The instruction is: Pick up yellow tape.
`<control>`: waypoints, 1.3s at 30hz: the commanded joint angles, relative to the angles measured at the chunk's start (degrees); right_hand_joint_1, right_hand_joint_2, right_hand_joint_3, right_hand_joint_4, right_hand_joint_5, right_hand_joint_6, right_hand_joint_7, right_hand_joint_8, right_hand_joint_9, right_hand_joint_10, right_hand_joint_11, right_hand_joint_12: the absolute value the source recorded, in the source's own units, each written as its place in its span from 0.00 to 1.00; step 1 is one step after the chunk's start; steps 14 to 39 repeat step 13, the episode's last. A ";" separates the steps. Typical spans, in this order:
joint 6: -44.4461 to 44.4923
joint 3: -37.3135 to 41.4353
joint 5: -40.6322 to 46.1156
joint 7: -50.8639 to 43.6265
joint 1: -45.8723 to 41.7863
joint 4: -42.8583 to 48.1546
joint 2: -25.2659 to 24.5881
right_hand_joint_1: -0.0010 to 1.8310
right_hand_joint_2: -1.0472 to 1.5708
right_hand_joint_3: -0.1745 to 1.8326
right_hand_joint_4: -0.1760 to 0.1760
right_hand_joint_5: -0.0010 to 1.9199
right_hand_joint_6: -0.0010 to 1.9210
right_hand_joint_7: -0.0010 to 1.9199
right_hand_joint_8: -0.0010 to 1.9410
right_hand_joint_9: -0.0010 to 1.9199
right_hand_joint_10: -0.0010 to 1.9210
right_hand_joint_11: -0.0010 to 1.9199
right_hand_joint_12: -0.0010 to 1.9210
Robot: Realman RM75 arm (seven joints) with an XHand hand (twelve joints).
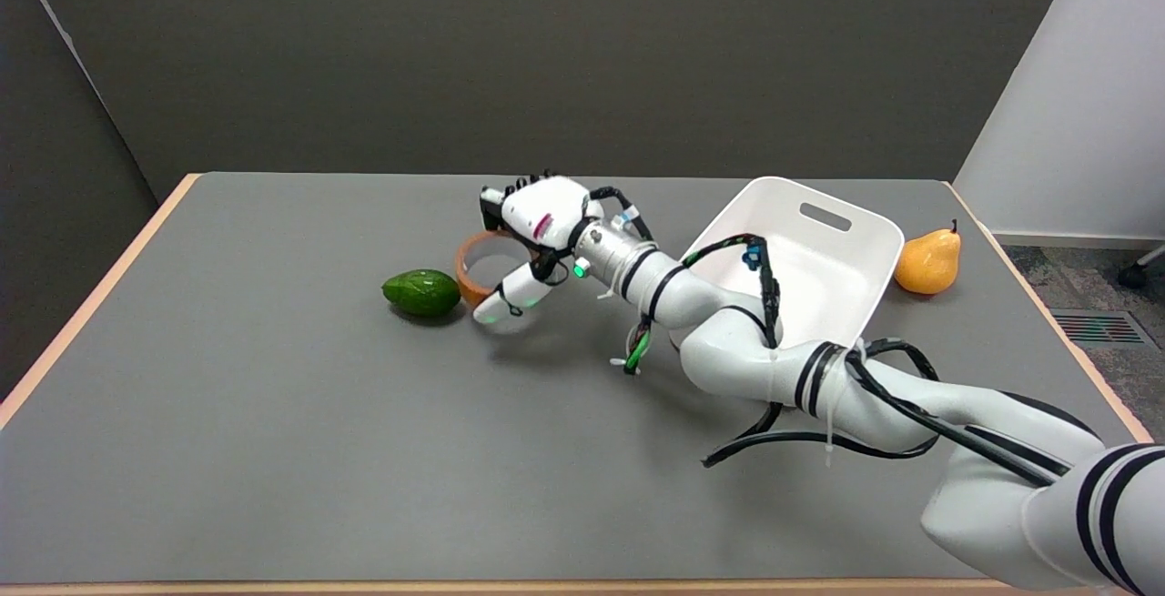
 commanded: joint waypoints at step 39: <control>6.34 44.32 7.81 -33.55 -24.51 36.09 11.48 0.66 0.83 0.22 0.01 0.30 0.78 0.47 0.69 0.43 0.69 0.41 0.94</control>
